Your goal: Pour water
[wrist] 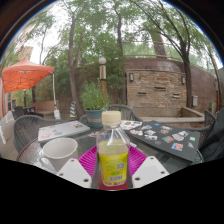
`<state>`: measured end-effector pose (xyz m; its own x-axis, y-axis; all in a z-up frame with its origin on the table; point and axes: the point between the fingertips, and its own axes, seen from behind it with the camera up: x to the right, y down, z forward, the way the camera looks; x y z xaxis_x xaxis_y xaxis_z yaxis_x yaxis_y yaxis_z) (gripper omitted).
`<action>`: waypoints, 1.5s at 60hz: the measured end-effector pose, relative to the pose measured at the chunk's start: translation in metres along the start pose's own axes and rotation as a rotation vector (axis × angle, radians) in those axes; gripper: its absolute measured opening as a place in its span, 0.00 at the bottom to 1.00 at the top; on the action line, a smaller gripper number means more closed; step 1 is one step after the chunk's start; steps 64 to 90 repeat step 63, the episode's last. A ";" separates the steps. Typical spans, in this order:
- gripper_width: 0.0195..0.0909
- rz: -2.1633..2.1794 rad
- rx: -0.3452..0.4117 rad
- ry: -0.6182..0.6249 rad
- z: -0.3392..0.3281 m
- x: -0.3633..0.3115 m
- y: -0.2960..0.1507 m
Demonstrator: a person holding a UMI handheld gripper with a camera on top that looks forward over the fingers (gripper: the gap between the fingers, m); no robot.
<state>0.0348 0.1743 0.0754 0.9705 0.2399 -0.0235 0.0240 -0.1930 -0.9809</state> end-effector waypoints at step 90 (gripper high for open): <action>0.90 0.000 -0.221 0.232 -0.307 -0.190 -0.132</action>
